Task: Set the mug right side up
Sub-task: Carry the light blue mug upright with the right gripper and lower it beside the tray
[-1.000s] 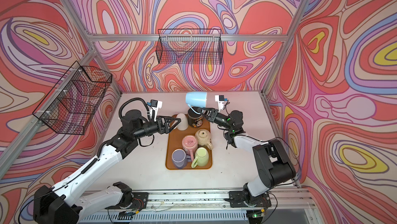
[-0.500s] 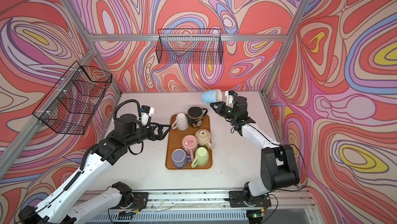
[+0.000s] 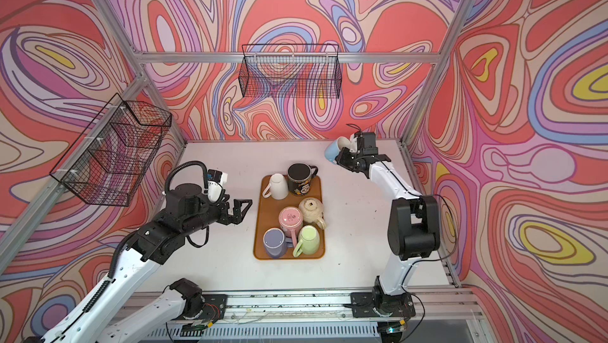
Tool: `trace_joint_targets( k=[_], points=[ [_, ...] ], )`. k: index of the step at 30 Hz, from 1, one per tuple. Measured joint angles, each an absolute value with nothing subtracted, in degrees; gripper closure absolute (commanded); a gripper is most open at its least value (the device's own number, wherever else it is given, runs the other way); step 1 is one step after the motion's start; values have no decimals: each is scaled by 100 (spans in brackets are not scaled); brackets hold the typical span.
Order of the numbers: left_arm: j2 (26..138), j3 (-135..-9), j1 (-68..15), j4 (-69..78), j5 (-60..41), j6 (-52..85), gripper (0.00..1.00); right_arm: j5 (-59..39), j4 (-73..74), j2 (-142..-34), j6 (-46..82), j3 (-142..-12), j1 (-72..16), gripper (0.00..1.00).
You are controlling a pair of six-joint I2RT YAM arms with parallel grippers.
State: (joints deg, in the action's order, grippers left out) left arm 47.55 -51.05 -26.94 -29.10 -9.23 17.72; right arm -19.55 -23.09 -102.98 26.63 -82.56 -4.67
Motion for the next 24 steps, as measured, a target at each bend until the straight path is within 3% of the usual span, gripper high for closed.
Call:
trace_joint_targets(
  k=[17,24],
  points=[
    [4871,-4827,-2694,-2945,-1004,1671,1,-108,-4357,-12191,1264,-10621,-270,100],
    [4982,-4825,-2694,-2947,-1002,1671,1,384,-4659,-12575,954,-10932,-270,100]
  ],
)
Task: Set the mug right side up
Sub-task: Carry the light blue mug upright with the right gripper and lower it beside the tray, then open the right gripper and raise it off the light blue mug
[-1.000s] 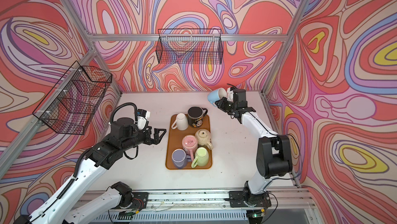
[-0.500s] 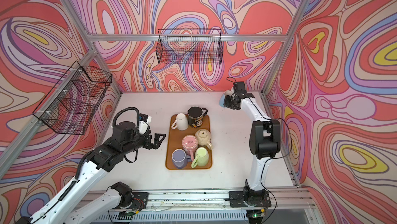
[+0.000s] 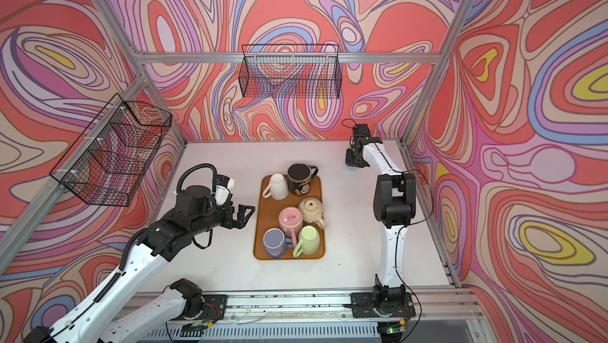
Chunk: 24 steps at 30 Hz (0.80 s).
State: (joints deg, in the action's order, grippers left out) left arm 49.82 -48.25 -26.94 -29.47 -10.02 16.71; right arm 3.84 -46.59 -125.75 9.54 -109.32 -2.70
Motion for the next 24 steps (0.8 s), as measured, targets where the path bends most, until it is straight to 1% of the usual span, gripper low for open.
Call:
trace_joint_targets(
  k=[5,12,15,20,24],
  points=[
    [5030,-4825,-2694,-2947,-1002,1671,1,666,-4755,-12626,746,-11004,-270,100],
    [5046,-4825,-2694,-2950,-1002,1671,1,821,-4764,-12645,596,-11006,-270,99],
    [5046,-4825,-2694,-2950,-1002,1671,1,832,-4733,-12650,582,-10997,-270,92],
    [5046,-4825,-2694,-2952,-1002,1669,1,843,-4580,-12650,587,-10864,-270,74],
    [5054,-4827,-2694,-2954,-1000,1669,2,840,-4501,-12650,585,-10726,-270,63]
  ],
)
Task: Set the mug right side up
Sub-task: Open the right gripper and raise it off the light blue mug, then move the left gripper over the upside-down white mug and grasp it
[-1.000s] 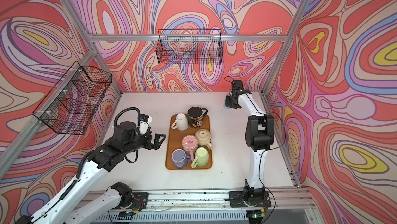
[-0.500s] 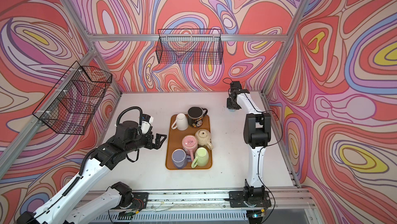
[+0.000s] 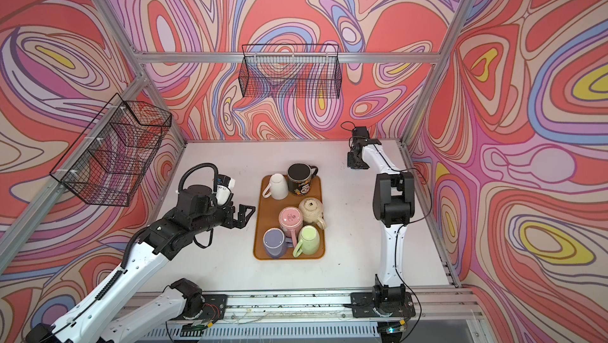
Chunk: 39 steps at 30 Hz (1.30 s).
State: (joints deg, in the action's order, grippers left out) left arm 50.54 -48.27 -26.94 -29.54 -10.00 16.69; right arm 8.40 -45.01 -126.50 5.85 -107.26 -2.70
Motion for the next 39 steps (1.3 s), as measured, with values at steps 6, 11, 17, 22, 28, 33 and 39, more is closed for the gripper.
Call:
trace_joint_targets(
  k=[6,11,17,22,28,33,39],
  points=[
    [5216,-4827,-2694,-3046,-939,1669,2,864,-4416,-12558,607,-10475,-270,53],
    [5389,-4888,-2694,-3142,-801,1636,1,858,-4390,-12167,685,-10186,-270,48],
    [5546,-5109,-2694,-3345,-517,1500,0,679,-4062,-10971,862,-9358,-270,43],
    [5730,-5408,-2694,-3568,-242,1496,0,270,-3452,-9432,1066,-8101,-270,39],
    [6108,-5924,-2694,-3780,-121,1441,1,-495,-2558,-7946,1505,-6565,-309,37],
    [6556,-6230,-2694,-3793,-126,1251,2,-1175,-1791,-7089,1966,-5312,-497,35],
    [7105,-6364,-2689,-3802,-148,871,7,-1688,-932,-6501,2456,-4265,-1046,35]
  ],
)
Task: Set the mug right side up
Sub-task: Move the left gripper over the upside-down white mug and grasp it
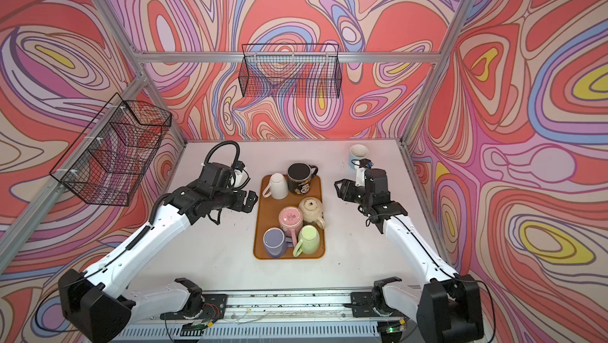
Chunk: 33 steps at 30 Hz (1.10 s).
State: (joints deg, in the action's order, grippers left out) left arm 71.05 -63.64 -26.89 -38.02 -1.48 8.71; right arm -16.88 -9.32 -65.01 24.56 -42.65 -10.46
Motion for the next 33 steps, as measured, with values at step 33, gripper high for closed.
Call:
trace_joint_targets(
  k=[33],
  points=[
    [10936,-8337,-2198,-3457,-692,-1210,36,-2403,1457,-6469,3518,-2773,-1323,38]
  ],
)
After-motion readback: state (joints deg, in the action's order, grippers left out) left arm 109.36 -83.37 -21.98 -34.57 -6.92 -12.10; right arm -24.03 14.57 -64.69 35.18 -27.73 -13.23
